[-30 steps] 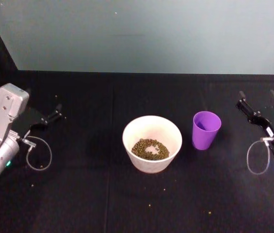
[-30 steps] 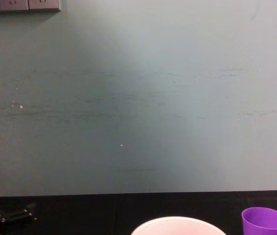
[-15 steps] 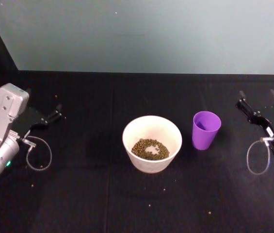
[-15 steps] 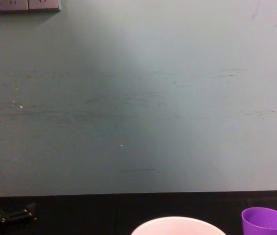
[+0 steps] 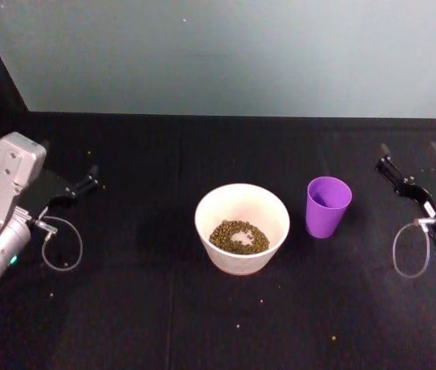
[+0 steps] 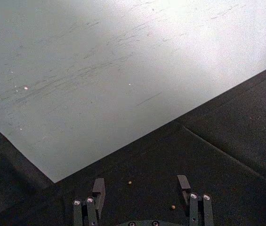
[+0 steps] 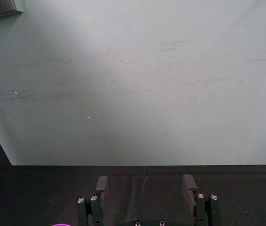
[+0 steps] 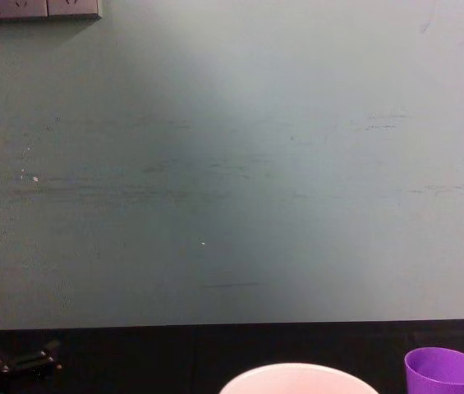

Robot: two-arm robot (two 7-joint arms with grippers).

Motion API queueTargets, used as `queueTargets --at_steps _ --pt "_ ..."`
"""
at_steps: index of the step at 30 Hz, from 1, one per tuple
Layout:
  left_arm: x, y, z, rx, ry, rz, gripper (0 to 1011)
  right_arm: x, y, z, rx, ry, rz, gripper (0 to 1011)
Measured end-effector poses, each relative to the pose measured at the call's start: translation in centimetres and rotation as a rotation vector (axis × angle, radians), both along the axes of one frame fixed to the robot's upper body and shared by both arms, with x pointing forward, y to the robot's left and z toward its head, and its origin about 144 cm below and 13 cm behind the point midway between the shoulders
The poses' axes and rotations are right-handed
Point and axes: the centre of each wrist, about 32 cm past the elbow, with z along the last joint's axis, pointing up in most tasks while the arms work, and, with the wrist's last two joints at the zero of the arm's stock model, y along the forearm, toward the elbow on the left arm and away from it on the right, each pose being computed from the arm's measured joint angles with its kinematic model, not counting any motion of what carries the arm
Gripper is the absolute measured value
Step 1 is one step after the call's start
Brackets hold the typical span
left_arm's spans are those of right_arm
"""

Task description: Pick up the cup and pour the mung beans from the cup into the bowl.

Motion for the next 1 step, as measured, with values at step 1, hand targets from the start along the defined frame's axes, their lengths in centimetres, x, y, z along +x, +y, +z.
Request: queueTargets --at_steps 1 --pt "0.0 0.0 0.0 0.0 0.0 0.0 1000 0.0 0.0 0.0 0.0 0.0 0.0 1004"
